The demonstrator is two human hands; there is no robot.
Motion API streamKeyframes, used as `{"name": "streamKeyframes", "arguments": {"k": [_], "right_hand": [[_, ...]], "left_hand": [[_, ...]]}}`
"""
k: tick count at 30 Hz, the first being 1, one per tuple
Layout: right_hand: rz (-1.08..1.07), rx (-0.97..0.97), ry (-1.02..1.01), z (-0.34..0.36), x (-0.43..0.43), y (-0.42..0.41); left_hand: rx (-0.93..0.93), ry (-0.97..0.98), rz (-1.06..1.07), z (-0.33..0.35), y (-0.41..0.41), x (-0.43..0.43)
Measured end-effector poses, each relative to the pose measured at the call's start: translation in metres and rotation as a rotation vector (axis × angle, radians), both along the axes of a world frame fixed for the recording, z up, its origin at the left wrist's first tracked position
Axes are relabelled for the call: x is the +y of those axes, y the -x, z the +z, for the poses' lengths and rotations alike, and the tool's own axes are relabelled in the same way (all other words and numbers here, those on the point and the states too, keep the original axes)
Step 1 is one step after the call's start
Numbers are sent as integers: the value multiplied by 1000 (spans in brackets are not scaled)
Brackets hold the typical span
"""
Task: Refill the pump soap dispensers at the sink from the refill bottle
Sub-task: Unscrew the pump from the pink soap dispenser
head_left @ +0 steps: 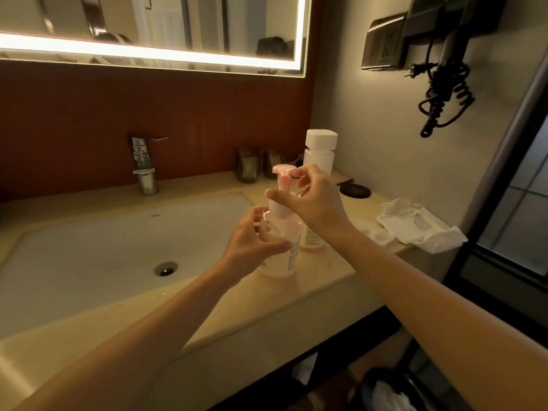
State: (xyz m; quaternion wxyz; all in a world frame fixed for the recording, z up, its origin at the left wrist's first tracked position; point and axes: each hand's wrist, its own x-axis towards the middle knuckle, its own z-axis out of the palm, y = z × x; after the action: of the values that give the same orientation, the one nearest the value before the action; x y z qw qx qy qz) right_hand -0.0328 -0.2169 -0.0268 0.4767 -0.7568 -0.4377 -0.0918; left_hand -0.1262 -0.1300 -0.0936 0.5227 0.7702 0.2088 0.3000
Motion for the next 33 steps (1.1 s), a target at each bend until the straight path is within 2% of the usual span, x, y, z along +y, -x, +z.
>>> {"name": "streamKeyframes", "arguments": {"k": [6,13,20,26,33], "right_hand": [[15,17,24,-4,-8,0],[209,225,7,-7,-12,-5],[80,125,-21,-10,-8,-3],[235,383,-11,-4,-17,-8],[93,151,-4,-8,-11,-6]], "left_hand": [[-35,-23,-16,-11,-12,-9],[-99,-85,19,-20,-14,-7],[-125,-81,30,-24,-14,-5],[-148,-68,31,-26,-14,-5],[-143,-88,33,-26,-14,-4]]}}
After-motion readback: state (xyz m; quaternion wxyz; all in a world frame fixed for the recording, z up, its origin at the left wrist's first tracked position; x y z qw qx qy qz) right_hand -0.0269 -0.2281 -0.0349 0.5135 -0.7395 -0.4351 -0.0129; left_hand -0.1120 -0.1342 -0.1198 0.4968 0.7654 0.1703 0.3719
